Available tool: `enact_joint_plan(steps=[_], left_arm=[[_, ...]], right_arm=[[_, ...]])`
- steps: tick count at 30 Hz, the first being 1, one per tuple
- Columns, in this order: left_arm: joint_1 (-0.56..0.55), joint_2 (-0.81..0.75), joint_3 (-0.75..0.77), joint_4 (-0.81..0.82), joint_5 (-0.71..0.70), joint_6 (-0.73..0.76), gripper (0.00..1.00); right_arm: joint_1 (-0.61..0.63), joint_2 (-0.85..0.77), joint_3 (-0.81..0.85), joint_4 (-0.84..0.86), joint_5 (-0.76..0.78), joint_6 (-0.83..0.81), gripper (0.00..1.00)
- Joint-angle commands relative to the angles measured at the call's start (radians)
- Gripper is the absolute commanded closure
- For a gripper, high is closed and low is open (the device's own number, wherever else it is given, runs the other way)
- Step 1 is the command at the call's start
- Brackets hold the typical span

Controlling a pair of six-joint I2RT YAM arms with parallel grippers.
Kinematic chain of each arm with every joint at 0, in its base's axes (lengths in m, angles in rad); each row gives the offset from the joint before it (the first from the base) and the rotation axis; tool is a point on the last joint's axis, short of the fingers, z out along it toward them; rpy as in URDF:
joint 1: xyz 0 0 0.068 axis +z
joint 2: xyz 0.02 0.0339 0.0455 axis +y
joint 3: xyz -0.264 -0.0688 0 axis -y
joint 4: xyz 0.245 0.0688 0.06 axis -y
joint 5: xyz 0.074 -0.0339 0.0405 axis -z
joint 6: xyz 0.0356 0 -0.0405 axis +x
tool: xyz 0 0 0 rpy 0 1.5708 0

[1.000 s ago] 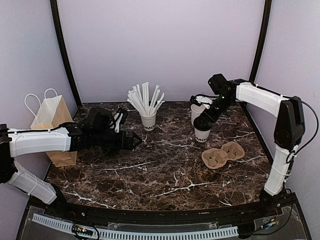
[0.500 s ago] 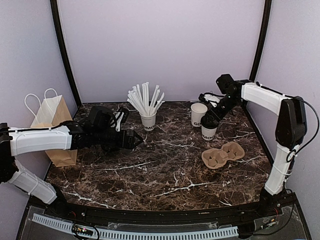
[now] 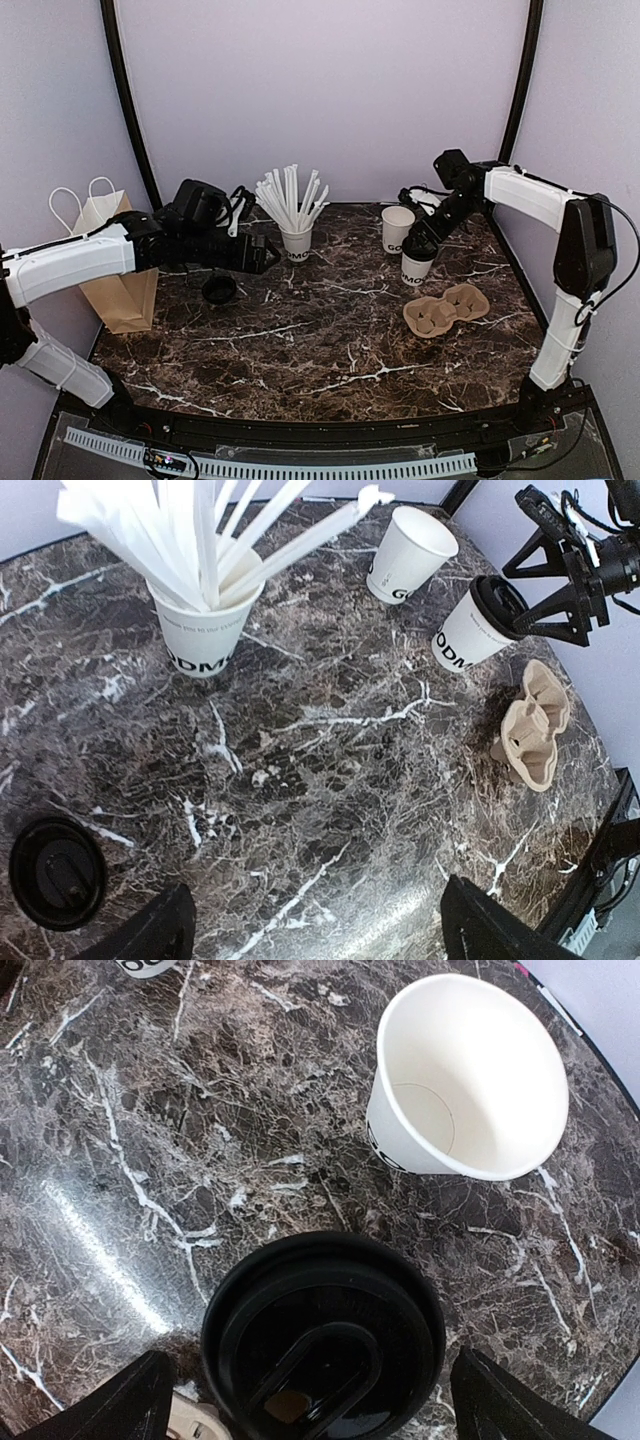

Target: Pack the takeout coffee

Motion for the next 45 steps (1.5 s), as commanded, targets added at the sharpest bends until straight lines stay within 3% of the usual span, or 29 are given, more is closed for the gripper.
enact_joint_plan(steps=[1, 5, 12, 18, 22, 26, 29, 32, 38, 42, 44, 45], left_arm=[[0.002, -0.082, 0.155, -0.238, -0.131, 0.061, 0.14], [0.003, -0.125, 0.304, -0.42, -0.233, 0.086, 0.21], [0.031, -0.13, 0.604, -0.818, -0.563, 0.05, 0.22], [0.283, -0.168, 0.725, -0.977, -0.589, 0.04, 0.26], [0.484, -0.202, 0.713, -1.002, -0.61, 0.054, 0.29], [0.602, -0.197, 0.646, -0.999, -0.69, 0.06, 0.25], [0.708, -0.171, 0.598, -0.96, -0.633, 0.076, 0.22], [0.851, -0.147, 0.532, -0.911, -0.468, 0.103, 0.21], [0.941, -0.063, 0.513, -0.865, -0.387, 0.102, 0.22], [1.008, -0.026, 0.508, -0.809, -0.3, 0.115, 0.33], [1.026, -0.006, 0.51, -0.799, -0.267, 0.124, 0.41], [1.028, -0.001, 0.515, -0.799, -0.257, 0.129, 0.49]], right_arm=[[-0.003, -0.108, 0.007, -0.003, -0.056, 0.001, 0.01], [0.001, -0.188, -0.03, 0.022, -0.128, -0.012, 0.01], [0.025, -0.234, -0.093, 0.053, -0.222, -0.034, 0.01], [0.091, -0.255, -0.151, 0.088, -0.163, -0.04, 0.01], [0.118, -0.275, -0.181, 0.106, -0.164, -0.048, 0.01], [0.126, -0.295, -0.196, 0.115, -0.182, -0.049, 0.01], [0.126, -0.307, -0.21, 0.122, -0.198, -0.052, 0.01], [0.127, -0.319, -0.225, 0.128, -0.205, -0.056, 0.01], [0.126, -0.333, -0.265, 0.147, -0.211, -0.063, 0.01], [0.127, -0.331, -0.282, 0.161, -0.216, -0.065, 0.01], [0.127, -0.327, -0.286, 0.162, -0.219, -0.068, 0.01], [0.128, -0.325, -0.288, 0.163, -0.219, -0.07, 0.01]])
